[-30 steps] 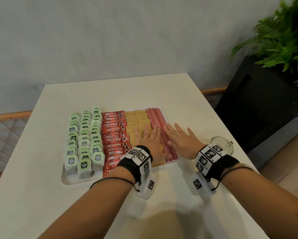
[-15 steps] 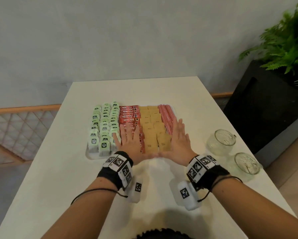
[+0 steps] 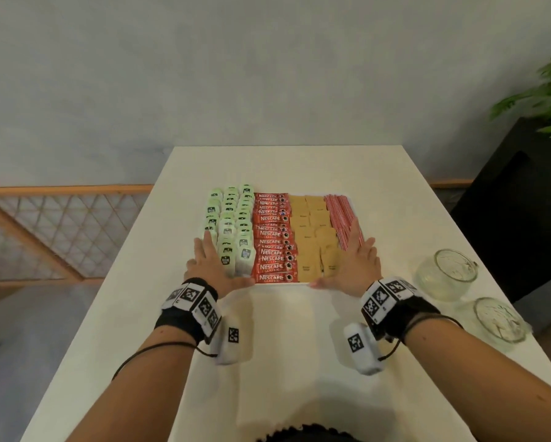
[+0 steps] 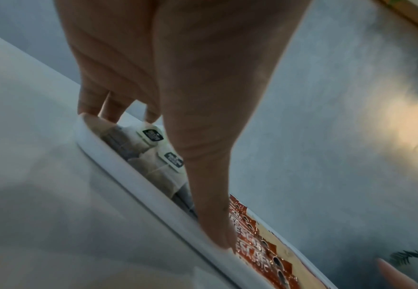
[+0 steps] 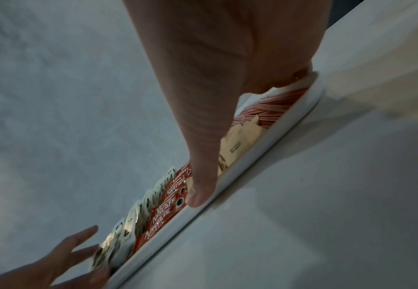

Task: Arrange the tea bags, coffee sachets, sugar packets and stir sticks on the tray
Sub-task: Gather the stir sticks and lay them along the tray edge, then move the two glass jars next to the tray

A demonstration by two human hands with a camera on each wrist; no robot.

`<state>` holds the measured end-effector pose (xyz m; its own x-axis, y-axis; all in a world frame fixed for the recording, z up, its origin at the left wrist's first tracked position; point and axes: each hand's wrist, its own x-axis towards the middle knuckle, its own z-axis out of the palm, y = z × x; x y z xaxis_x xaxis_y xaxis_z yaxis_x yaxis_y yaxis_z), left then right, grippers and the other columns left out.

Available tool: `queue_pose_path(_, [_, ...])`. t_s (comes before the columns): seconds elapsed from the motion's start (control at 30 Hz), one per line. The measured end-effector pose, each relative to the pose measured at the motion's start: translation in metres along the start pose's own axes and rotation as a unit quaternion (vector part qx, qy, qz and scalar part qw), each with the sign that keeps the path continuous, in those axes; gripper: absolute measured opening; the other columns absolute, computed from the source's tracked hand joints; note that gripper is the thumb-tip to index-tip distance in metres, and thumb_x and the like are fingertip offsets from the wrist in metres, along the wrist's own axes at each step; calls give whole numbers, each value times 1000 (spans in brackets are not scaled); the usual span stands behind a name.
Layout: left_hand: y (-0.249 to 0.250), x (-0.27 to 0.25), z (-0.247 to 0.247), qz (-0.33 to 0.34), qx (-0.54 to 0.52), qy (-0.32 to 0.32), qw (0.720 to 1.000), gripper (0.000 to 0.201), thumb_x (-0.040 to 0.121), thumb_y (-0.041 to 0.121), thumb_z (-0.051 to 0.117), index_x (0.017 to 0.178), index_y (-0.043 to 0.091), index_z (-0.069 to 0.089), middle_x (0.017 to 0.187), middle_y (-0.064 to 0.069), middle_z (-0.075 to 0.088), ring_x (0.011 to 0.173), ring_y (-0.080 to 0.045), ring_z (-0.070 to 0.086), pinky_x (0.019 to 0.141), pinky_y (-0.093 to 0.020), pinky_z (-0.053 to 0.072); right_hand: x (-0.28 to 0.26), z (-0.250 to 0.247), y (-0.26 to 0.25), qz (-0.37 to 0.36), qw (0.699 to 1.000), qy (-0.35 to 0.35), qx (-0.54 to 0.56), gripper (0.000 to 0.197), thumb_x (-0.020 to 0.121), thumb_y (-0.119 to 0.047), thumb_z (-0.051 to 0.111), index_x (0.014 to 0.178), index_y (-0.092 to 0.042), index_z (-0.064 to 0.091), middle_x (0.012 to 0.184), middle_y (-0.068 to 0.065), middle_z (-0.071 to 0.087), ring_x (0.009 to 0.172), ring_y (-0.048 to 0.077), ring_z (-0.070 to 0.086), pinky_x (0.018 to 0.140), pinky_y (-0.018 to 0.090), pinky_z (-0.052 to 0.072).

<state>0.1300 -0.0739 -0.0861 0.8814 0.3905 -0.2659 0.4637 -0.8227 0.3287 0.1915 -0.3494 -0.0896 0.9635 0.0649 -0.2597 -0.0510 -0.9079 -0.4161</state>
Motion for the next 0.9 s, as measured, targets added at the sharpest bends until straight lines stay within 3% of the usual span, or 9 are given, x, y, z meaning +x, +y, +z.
queue_pose_path(0.27, [16,35,-1,30,18,-2,999,143,59,68,78,151,22,-20,161,-10,-20,137,-43,35,108,-52,39,32,-9,0,3,1000,13,-26,165,39,-79,78,141,-25,-40,155,35,5,145,46,13,117,57,18])
queue_pose_path(0.43, [29,60,-7,39,11,-8,999,140,60,66,79,152,28,-19,160,-7,-24,137,-44,34,106,-53,41,57,-16,-4,10,999,25,-40,164,39,-80,77,142,-26,-38,154,35,10,144,46,16,116,57,21])
queue_pose_path(0.73, [40,79,-7,36,31,-12,999,142,58,65,81,148,34,-25,154,-16,-35,129,-49,41,102,-56,43,66,-22,-6,13,998,-9,-63,160,40,-85,71,141,-28,-39,158,30,-5,147,45,1,118,57,13])
queue_pose_path(0.9, [45,71,-12,9,65,-20,998,142,60,72,74,147,30,-30,146,-18,-46,139,-53,24,110,-58,34,39,-33,-1,3,1000,9,-18,157,50,-66,84,145,-24,-34,158,28,5,147,42,6,118,55,15])
